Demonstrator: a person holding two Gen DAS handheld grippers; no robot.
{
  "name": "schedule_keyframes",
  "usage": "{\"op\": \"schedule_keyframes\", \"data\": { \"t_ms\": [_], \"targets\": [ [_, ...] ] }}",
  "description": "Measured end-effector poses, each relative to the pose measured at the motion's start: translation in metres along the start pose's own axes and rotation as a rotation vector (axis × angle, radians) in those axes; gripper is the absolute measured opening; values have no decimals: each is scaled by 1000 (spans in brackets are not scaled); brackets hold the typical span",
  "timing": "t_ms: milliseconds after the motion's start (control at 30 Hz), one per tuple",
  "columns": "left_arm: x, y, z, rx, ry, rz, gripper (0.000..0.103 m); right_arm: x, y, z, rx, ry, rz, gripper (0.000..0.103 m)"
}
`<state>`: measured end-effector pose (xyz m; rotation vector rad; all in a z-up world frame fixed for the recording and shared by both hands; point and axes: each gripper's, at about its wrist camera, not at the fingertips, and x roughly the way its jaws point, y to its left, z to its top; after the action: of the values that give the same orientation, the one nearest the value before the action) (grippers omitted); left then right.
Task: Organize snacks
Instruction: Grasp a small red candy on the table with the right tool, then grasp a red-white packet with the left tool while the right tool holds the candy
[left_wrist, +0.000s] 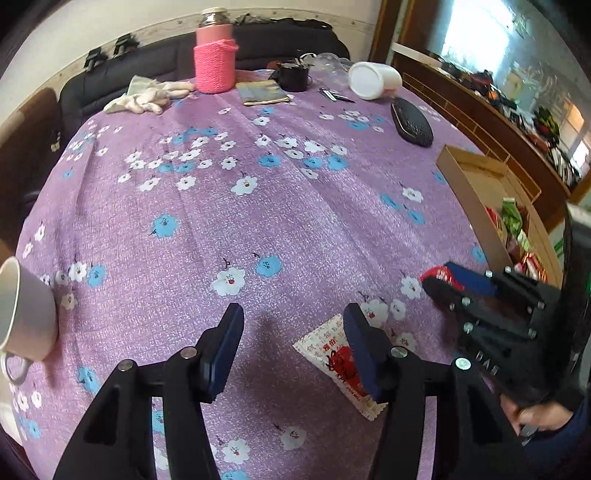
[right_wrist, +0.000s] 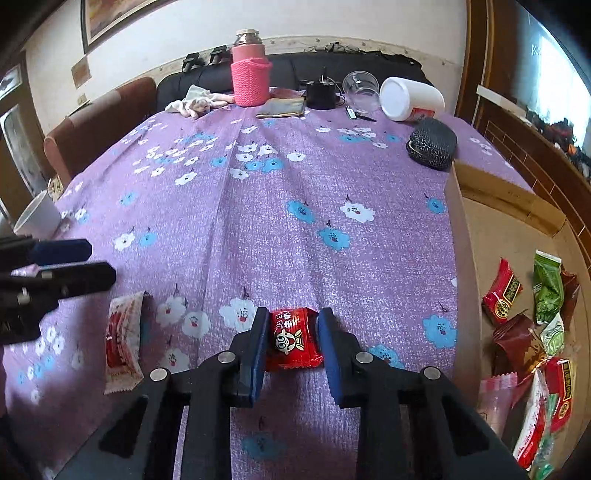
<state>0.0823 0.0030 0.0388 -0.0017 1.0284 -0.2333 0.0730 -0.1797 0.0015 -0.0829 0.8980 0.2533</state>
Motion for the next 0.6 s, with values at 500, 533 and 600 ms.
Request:
{"op": "schedule_keyframes", "data": {
  "t_ms": [500,533,600],
  "targets": [
    [-7,-20,-31,-148,48,1,55,-20,-22,1,103,-58,33,26],
    [-3,-21,-33,-165,55,-1,55,-21,-23,1,112,-60,37,26],
    [4,-24,-35,-186,64,-5,55,-23,-25,1,119,-66,42,26]
  ]
}}
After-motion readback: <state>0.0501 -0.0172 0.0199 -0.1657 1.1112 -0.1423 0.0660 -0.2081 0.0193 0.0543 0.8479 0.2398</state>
